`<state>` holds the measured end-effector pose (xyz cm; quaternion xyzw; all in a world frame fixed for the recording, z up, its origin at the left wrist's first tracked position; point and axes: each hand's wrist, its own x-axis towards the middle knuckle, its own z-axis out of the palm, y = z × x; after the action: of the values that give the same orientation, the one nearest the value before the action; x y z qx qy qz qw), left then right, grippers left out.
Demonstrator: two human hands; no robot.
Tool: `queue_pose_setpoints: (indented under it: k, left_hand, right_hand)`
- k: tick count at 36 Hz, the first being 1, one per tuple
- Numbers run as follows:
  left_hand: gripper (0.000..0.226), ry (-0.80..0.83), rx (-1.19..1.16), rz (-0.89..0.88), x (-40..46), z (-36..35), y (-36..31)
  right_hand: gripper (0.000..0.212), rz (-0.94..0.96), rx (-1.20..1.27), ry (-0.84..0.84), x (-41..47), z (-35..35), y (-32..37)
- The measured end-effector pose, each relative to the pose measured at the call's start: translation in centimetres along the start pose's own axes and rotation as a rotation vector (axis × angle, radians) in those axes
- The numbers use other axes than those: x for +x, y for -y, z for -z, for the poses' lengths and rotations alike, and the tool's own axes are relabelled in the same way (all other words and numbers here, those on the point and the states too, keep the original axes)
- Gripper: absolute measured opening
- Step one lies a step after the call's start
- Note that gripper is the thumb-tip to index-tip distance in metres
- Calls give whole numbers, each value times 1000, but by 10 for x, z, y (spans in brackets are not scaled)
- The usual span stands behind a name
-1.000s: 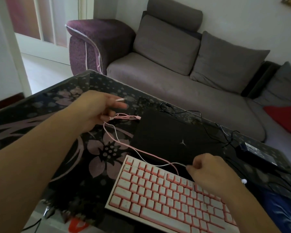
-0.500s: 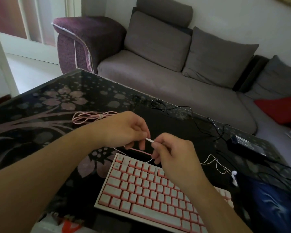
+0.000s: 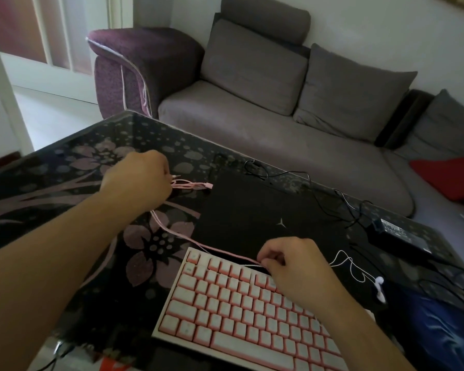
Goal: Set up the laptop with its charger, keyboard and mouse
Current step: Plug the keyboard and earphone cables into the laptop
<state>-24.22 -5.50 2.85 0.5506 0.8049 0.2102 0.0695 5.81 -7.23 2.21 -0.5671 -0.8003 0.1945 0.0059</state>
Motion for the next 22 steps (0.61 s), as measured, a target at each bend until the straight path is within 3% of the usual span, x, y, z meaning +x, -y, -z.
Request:
queue_pose_setpoints:
  k: [5,8,14,18,22]
  left_hand:
    - [9,182,4,-144,16,-2,-20]
    - [8,259,-5,-203,32,-8,-30]
    - [10,290,-75,-248,60,-40,-21]
    - [10,247,-106,-283,70,-55,-12]
    - [8,190,-130,-296,77,-71,0]
  right_hand:
    - [21,56,22,127,-2,-1,9]
    - [25,93,-13,66,-5,-2,8]
    - [38,7,79,-120,-1,-1,-12]
    - [49,-73,270,-185,8,-2,-16]
    - [54,-17,275,-250,30,-12,-5]
